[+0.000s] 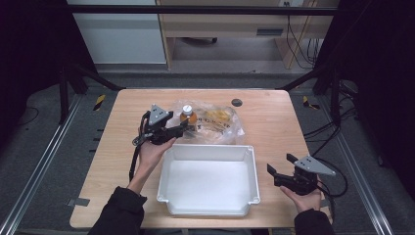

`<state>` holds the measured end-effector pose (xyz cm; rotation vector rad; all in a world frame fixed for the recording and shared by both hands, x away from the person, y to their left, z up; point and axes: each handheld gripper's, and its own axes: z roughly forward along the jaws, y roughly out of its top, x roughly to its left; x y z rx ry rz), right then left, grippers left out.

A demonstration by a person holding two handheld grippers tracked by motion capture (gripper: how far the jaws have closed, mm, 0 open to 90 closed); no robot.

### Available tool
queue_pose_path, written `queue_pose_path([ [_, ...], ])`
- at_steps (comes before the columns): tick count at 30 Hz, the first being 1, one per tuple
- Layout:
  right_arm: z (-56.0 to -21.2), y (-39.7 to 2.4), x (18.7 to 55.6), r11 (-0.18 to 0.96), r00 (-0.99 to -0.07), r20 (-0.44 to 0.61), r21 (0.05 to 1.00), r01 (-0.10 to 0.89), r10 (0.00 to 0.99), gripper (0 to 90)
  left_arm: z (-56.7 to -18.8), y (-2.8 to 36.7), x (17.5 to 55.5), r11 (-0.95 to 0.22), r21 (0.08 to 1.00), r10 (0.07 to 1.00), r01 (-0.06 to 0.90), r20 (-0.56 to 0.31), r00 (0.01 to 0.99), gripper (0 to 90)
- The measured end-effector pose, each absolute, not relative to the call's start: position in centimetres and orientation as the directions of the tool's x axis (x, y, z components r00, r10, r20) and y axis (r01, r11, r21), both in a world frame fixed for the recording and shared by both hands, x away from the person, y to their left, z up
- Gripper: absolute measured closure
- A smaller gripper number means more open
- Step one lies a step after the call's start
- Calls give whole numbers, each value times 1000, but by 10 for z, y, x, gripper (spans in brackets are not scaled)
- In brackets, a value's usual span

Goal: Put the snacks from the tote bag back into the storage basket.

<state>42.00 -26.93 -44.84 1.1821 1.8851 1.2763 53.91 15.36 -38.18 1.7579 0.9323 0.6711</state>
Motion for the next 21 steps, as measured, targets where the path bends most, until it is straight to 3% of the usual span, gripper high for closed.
queue_pose_path([
  [21,-449,-269,420,155,-452,23,923,353,892,169,-383,141,560,-215,935,843,282,32,537,385],
])
